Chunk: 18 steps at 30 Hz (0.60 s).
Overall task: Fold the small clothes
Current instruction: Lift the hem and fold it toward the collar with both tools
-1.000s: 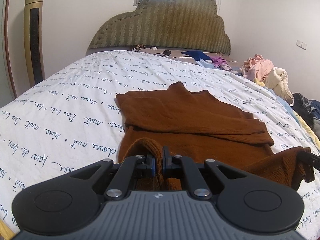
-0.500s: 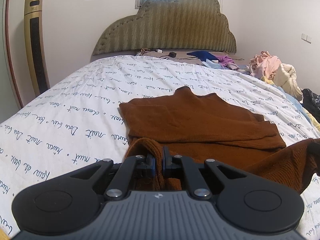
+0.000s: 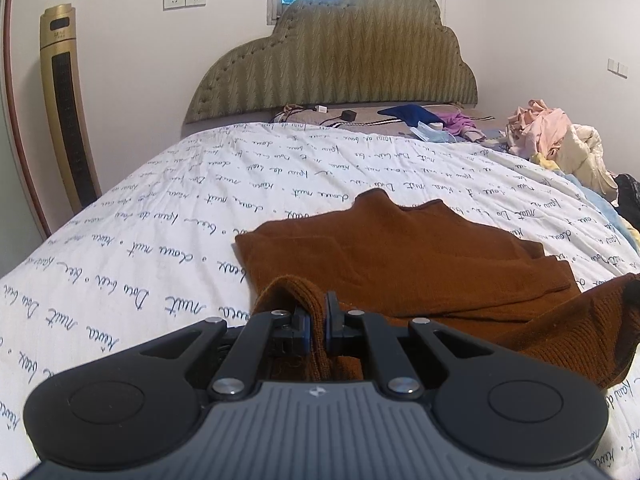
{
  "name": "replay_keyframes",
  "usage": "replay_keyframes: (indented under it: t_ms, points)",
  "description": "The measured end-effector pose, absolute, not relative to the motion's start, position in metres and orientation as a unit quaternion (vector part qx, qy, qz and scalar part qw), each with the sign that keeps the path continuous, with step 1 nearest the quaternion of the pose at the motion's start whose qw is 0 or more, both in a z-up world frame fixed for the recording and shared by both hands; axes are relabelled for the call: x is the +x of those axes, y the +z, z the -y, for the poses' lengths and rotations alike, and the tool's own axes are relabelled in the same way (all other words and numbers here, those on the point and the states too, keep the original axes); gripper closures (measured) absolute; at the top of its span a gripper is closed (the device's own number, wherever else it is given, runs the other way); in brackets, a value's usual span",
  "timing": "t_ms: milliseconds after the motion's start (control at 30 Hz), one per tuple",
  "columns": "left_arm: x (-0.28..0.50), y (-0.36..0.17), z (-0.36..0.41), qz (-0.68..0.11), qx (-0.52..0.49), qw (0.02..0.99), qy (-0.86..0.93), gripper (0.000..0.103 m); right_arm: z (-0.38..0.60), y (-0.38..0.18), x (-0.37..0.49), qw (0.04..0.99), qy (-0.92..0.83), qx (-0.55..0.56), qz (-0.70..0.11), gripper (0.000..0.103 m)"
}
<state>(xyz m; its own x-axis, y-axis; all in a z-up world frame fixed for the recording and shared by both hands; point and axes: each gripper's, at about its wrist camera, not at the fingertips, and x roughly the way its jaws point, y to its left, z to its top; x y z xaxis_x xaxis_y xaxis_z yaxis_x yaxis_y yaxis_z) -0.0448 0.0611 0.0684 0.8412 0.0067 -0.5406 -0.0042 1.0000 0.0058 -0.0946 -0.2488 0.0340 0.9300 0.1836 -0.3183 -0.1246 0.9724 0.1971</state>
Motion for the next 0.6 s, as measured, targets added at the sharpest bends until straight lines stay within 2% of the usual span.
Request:
replay_keyframes:
  t_ms: [600]
  points:
    - [0.022,0.088,-0.045,-0.267,0.022,0.963,0.015,0.096,0.264,0.041,-0.030,0.977,0.063,0.110,-0.169,0.087]
